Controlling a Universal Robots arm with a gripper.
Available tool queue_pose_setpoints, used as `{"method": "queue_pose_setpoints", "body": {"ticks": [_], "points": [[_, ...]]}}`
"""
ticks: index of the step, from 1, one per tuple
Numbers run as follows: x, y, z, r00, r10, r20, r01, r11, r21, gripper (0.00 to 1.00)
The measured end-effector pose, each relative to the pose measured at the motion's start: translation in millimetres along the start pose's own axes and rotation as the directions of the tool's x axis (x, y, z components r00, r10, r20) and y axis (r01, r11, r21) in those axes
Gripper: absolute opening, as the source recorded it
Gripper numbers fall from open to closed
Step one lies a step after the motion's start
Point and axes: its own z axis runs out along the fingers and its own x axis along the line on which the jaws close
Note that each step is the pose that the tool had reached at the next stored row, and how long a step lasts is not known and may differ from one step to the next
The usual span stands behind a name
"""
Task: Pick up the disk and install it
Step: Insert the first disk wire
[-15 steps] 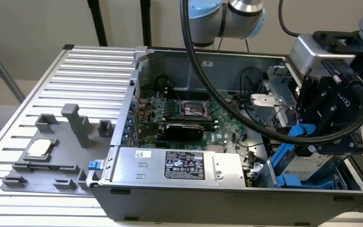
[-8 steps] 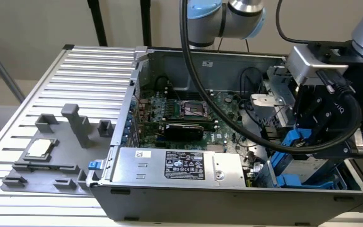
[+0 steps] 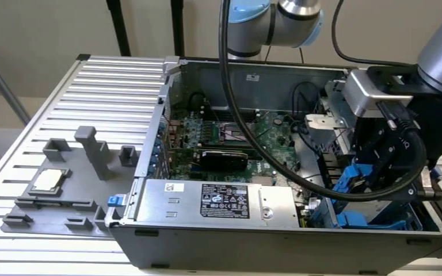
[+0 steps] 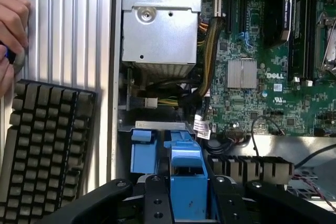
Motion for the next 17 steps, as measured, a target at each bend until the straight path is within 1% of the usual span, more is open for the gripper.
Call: {"method": "queue_pose_setpoints", "body": {"ticks": [5,6,8,17], "points": [[0.0,-0.7,8.7,1.0,-0.005,0.0,0.005,1.0,-0.0034,0.0],[0.0,-0.9,10.4,1.0,-0.006,0.0002,0.006,1.0,-0.0041,1.0],[0.0,-1.2,11.3,1.0,-0.007,-0.0002,0.007,1.0,-0.005,1.0],[0.0,-2.2,11.4,1.0,-0.01,-0.0003,0.01,0.9999,-0.0052,1.0]]}}
